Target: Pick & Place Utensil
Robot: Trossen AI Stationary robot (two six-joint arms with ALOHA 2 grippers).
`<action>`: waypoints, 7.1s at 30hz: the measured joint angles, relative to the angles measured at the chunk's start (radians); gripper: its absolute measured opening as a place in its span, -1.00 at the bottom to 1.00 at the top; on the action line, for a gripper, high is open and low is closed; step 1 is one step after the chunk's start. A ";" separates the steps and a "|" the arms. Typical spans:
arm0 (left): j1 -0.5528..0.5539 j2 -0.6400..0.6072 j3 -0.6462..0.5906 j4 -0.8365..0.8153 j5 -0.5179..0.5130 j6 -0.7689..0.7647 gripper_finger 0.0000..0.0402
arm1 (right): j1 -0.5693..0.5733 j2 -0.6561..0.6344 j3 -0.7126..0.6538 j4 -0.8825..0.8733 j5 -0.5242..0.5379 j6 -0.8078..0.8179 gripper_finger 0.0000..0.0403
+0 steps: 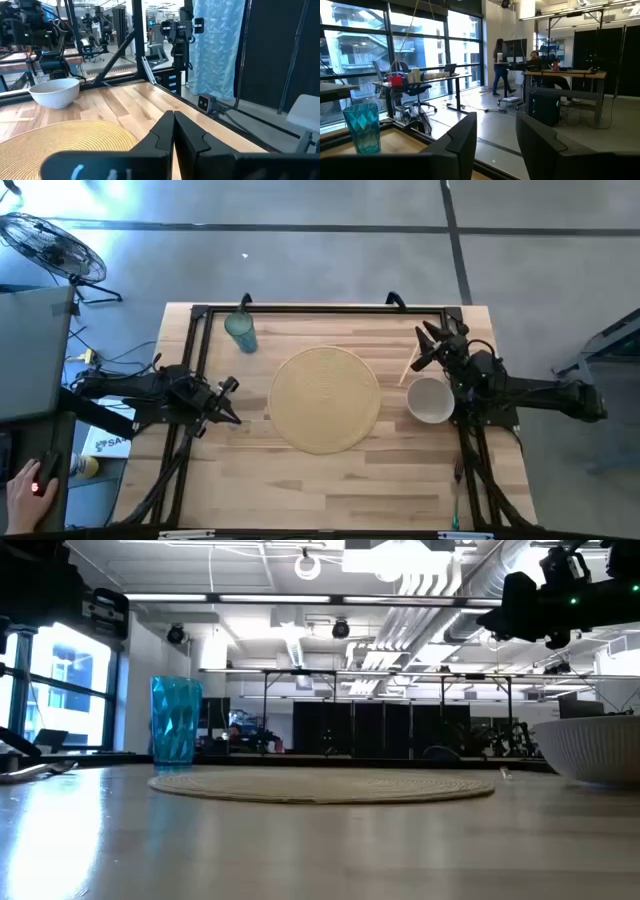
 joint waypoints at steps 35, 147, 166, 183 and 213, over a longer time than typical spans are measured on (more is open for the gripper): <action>0.000 0.000 0.000 -0.005 -0.196 -0.042 -0.99 | 0.000 0.000 0.000 0.000 0.000 0.000 -0.36; 0.148 1.107 0.496 -0.720 -1.381 -1.299 0.99 | 0.000 0.000 0.000 0.000 0.000 0.000 -0.36; 0.374 1.324 0.496 -0.384 -1.367 -1.210 0.99 | 0.000 0.000 0.000 0.000 0.000 0.000 -0.36; 0.502 1.426 0.496 -0.156 -1.430 -1.088 0.99 | 0.000 0.000 0.000 0.000 0.000 0.000 -0.36; 0.530 1.452 0.497 -0.111 -1.407 -1.035 0.99 | 0.000 0.000 0.000 0.000 0.000 0.000 -0.36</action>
